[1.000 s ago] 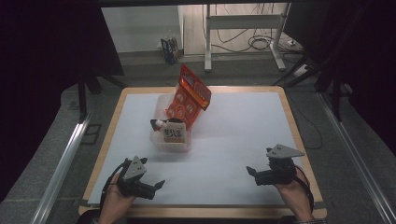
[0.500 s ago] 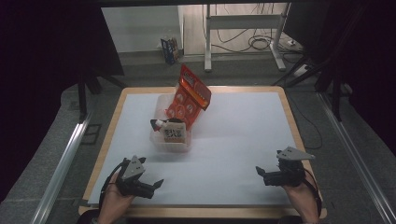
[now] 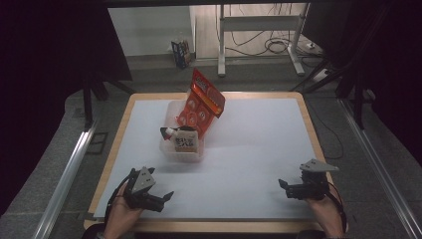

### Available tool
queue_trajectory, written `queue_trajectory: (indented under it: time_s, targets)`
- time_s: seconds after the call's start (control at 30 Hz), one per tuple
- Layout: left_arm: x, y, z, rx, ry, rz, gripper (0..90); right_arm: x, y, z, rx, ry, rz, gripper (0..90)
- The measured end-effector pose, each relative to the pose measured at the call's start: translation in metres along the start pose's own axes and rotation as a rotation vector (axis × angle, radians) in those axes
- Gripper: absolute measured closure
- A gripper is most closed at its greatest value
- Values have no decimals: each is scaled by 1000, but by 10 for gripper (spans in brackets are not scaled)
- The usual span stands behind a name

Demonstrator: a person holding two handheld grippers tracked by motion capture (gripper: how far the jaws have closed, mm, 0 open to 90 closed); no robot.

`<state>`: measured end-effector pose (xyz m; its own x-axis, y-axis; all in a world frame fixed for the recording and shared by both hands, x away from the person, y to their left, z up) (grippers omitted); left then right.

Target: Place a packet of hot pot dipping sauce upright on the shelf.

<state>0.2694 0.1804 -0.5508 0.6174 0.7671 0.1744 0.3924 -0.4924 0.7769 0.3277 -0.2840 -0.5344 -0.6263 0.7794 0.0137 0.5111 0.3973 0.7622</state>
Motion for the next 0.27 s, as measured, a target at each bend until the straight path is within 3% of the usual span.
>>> queue_trajectory:
  time_s: [0.27]
  targets:
    - [2,-1,0,-2,6,-3,0,-1,-3,2,16,4,1,0]
Point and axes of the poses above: each handheld gripper's, and its own axes: z roughly forward along the jaws, y roughly out of its top, x roughly to its left, the point moved 5 cm from there along z, roughly forward along the jaws, and after that the axes turned 6 degrees about y, right-handed, at the moved point
